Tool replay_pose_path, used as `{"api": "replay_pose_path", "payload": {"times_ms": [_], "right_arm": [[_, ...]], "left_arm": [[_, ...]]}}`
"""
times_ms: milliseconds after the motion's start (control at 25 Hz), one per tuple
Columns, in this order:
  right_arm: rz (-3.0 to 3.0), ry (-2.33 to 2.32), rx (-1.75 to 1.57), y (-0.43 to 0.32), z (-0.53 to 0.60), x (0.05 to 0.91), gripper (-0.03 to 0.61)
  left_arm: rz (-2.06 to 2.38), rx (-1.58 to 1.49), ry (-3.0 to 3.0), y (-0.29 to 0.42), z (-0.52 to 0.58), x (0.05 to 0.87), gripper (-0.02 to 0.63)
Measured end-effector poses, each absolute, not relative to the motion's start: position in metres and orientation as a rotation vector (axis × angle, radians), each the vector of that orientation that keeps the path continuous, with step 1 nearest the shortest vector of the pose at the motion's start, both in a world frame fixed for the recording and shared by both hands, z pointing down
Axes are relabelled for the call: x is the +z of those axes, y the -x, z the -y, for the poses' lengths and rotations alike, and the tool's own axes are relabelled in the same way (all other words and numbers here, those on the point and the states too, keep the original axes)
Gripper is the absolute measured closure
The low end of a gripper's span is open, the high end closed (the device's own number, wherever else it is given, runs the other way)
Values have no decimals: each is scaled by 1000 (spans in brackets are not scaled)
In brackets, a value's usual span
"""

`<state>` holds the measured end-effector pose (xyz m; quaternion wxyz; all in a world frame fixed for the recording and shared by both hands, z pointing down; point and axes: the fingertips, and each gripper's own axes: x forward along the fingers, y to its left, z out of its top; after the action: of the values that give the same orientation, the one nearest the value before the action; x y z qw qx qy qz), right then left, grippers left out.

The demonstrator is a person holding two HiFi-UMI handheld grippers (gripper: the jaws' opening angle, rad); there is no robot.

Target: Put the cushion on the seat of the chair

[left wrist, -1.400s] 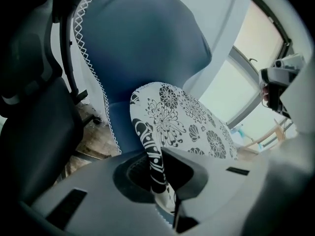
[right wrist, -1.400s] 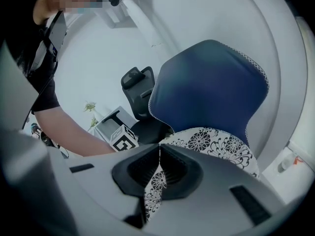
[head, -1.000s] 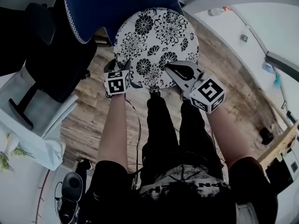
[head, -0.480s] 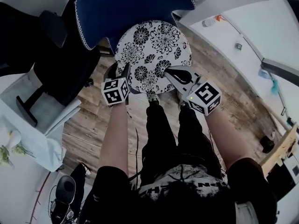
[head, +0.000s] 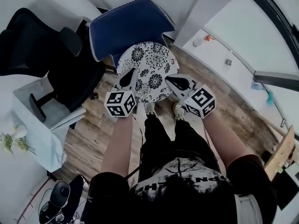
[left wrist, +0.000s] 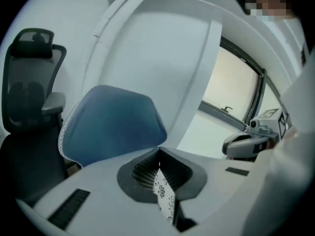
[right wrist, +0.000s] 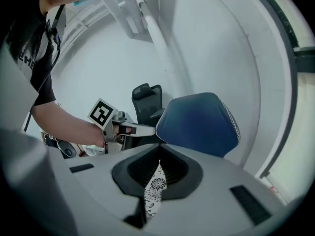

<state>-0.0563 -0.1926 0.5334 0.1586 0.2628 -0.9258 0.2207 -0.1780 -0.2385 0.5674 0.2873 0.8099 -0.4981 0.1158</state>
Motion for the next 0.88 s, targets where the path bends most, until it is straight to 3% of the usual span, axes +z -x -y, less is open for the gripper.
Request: {"api": "replay_pose_path", "payload": {"times_ms": [320,880], "right_arm": [[2710,-762,512,17,185,460,560],[2810,-750,327,-17,171,373,560]], "left_arm": [[1321,369,-2394,108,214,473,598],[1373,278,-2456,66,176,388,598]]}}
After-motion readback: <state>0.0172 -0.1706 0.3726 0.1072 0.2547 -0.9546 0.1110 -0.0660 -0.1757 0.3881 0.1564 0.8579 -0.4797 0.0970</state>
